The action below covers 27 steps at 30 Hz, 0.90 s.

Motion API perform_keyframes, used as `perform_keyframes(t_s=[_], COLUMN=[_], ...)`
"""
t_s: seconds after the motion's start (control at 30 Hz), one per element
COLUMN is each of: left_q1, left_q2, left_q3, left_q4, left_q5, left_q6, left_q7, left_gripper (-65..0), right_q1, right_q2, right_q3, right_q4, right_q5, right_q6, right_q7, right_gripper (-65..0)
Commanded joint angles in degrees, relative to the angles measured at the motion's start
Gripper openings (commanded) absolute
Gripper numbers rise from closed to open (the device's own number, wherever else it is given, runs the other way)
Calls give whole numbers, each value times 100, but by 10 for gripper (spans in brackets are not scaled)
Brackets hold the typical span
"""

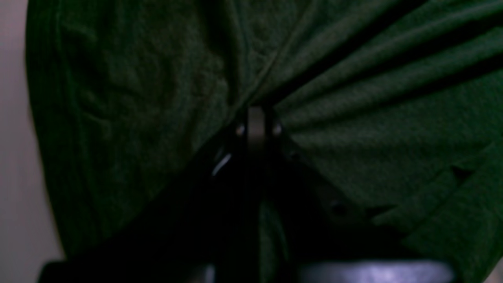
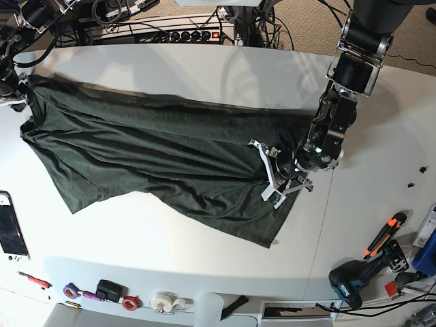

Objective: Layout the t-shirt on the table in an organized manner, then fold the t-shirt properly
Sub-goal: 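Drag the shirt's side with the right gripper away from the left gripper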

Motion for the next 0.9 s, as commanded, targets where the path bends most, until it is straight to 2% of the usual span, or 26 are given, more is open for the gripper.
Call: perform_keyframes(t_s=[0.0,0.07,0.13,0.17,0.27,0.33,0.37,0.57,0.73,0.87], left_q1=[48,50,48,48,50,50,50,44,39,52], left_q2=[-31,-33,-31,-28,-31,-33,-33,9,131,129], left_q3=[24,24,24,24,24,24,24,24,24,24], left_q4=[-90,-90,-87,-87,-90,-90,-90,-87,-87,-87], left_q5=[223,223,221,221,223,223,223,221,221,223], left_q6=[22,22,22,22,24,26,39,39,22,22], left_q7=[595,595,592,592,595,595,595,595,597,599], left_gripper=[-650,-650,-650,-650,-650,-650,-650,-650,-650,-650], right_q1=[31,33,33,31,33,57,72,173,186,321], right_q2=[177,177,184,186,181,142,90,-310,-356,-358], right_q3=[33,35,35,44,94,92,92,50,-162,-284], right_q4=[96,96,96,98,98,98,98,96,92,92], right_q5=[15,-37,160,444,1679,2258,2326,1766,1705,879], right_q6=[-59,-160,-144,0,1003,1046,1046,1046,1046,1046], right_q7=[125,127,188,219,50,-223,-245,103,238,590], right_gripper=[-650,-650,-650,-650,-650,-650,-650,-650,-650,-650])
